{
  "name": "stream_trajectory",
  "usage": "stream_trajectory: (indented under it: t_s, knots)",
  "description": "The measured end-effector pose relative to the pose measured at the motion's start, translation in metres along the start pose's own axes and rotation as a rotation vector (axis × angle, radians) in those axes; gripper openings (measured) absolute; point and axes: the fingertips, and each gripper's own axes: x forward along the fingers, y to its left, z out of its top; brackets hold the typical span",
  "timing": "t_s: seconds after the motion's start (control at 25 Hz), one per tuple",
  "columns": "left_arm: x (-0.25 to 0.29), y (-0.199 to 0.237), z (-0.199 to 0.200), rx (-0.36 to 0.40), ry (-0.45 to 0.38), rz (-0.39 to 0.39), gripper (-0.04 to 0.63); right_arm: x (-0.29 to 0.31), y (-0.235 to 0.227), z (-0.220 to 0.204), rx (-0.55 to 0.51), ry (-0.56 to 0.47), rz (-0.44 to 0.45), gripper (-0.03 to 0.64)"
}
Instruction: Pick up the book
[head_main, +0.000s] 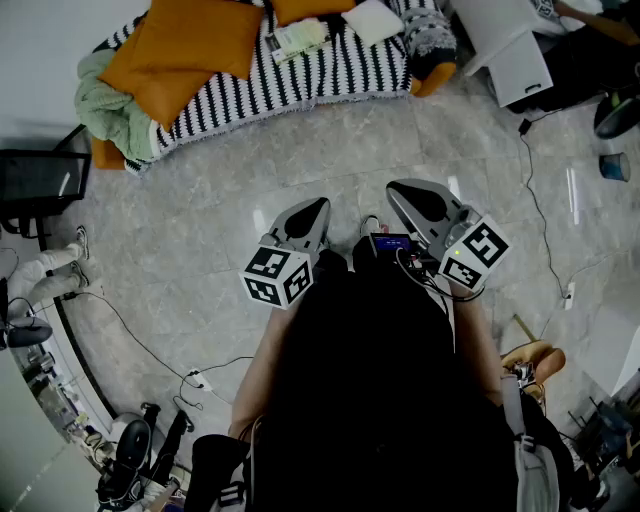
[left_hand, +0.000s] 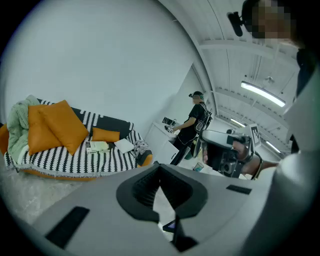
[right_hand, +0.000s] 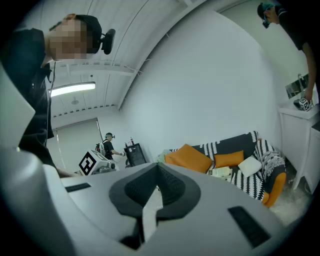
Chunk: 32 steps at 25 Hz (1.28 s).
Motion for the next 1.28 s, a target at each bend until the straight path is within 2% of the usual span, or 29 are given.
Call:
stream_trajectory:
  t_s: [0.24,0.56,0.92,1.12,1.28]
  knots:
    - [0.004,-0.013,-0.005,-0.001,0.015,-0.008,0.014,-0.014,-0.001,0.005,0.064,-0.047,0.009,0.017]
    - [0.025,-0.03,-0.013,-0.029,0.032,0.001,0.014,-0.042,-0.021,-0.002,0.097,-0.056,-0.002,0.017]
    - [0.037,-0.048,-0.027,-0.032,0.041,0.041,0.014,-0.058,-0.036,-0.022,0.12,-0.007,0.025,0.017]
    - [0.04,-0.055,-0.05,-0.032,0.117,0.067,0.014,-0.063,-0.042,-0.029,0.145,0.0,0.022,0.017]
    - [0.041,-0.048,-0.056,-0.052,0.138,0.068,0.014,-0.051,-0.043,-0.039,0.157,0.022,0.011,0.017]
